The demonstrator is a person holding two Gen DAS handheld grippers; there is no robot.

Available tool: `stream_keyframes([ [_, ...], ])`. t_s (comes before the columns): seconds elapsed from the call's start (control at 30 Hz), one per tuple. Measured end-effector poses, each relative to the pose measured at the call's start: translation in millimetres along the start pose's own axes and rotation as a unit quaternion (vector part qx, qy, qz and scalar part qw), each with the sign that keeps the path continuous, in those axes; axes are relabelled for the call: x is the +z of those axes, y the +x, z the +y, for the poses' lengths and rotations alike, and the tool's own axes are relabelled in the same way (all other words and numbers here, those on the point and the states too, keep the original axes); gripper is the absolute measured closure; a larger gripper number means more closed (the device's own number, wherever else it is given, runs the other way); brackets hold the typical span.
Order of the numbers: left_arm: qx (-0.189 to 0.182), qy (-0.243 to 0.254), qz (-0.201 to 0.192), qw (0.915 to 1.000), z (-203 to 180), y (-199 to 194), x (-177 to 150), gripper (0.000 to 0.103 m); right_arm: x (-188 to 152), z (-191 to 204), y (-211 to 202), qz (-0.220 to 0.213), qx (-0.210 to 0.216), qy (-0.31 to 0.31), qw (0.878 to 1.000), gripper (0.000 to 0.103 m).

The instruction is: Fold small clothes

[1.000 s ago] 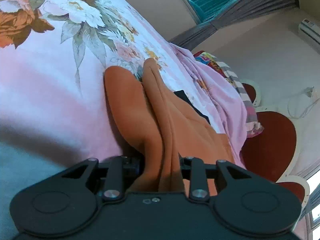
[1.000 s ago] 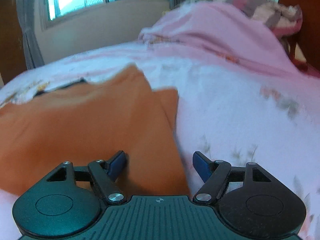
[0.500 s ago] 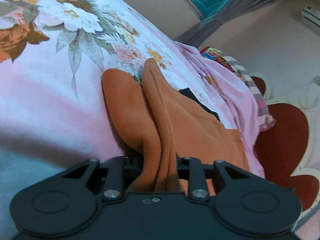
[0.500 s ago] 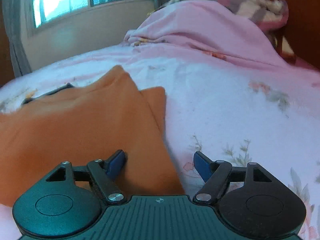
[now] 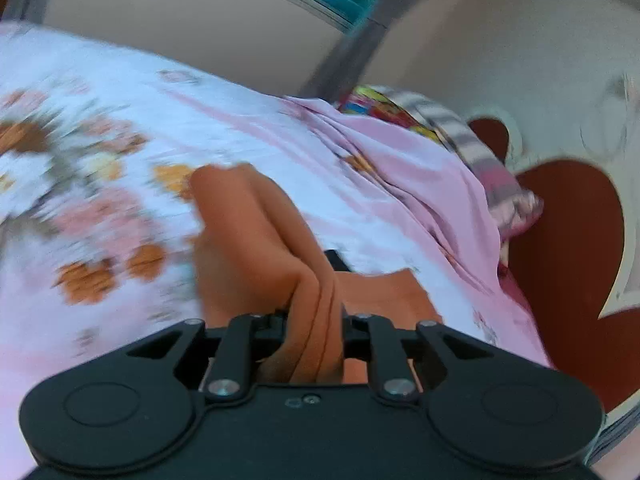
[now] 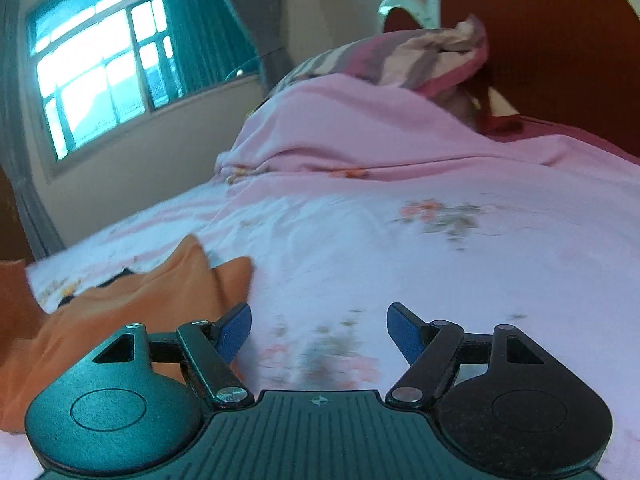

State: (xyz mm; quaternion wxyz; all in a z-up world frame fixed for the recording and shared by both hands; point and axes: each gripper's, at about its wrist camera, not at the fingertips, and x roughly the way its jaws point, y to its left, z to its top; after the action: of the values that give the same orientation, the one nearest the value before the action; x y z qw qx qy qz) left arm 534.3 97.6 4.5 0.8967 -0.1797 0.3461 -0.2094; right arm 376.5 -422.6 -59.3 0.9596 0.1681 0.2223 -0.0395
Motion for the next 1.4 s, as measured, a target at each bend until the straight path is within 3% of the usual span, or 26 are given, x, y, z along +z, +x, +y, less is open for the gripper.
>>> stream_keyframes([
  [0.17, 0.011, 0.033, 0.023, 0.9991, -79.5, 54.7, -1.2, 0.088, -4.3, -37.5, -34.3, -0.021, -0.005, 0.014, 1.000, 0.029],
  [0.33, -0.009, 0.039, 0.035, 0.9986, -140.8, 106.9, -18.1, 0.088, -14.1, -72.1, -59.3, -0.031, -0.004, 0.026, 0.999, 0.029],
  [0.43, -0.008, 0.068, 0.051, 0.9964, -180.5, 134.3, -30.2, 0.088, -21.2, -94.0, -68.1, -0.036, 0.002, 0.060, 0.998, 0.029],
  [0.63, 0.038, 0.099, 0.094, 0.9899, -211.7, 190.7, -69.4, 0.089, -32.3, -120.4, -72.1, -0.040, 0.024, 0.129, 0.991, 0.028],
  [0.83, 0.097, 0.174, 0.069, 0.9776, -247.9, 199.6, -89.9, 0.087, -34.9, -132.8, -75.1, -0.045, 0.036, 0.165, 0.985, 0.029],
  [0.9, 0.084, 0.178, 0.101, 0.9752, -253.9, 216.0, -95.4, 0.066, -35.3, -134.1, -75.3, -0.042, 0.036, 0.168, 0.984, 0.028],
  [0.97, 0.035, 0.162, 0.132, 0.9772, -253.7, 237.8, -102.8, 0.029, -36.2, -136.5, -77.8, -0.044, 0.040, 0.174, 0.983, 0.028],
  [1.03, 0.018, 0.165, 0.116, 0.9793, -257.5, 245.2, -109.7, 0.020, -38.2, -141.3, -78.0, -0.047, 0.047, 0.186, 0.980, 0.029],
  [1.17, -0.072, 0.102, 0.046, 0.9911, -254.2, 198.6, -92.5, 0.020, -41.5, -146.7, -84.9, -0.058, 0.055, 0.201, 0.976, 0.028],
  [1.23, -0.072, 0.096, 0.007, 0.9927, -242.6, 156.4, -85.4, 0.020, -41.2, -146.2, -85.4, -0.057, 0.055, 0.200, 0.977, 0.028],
  [1.3, -0.033, 0.114, -0.022, 0.9927, -219.3, 107.0, -85.1, 0.020, -39.8, -143.9, -84.2, -0.053, 0.057, 0.193, 0.978, 0.029],
  [1.4, 0.070, 0.147, -0.062, 0.9847, -164.0, 38.3, -108.8, 0.020, -35.9, -136.0, -81.6, -0.037, 0.058, 0.175, 0.982, 0.029],
])
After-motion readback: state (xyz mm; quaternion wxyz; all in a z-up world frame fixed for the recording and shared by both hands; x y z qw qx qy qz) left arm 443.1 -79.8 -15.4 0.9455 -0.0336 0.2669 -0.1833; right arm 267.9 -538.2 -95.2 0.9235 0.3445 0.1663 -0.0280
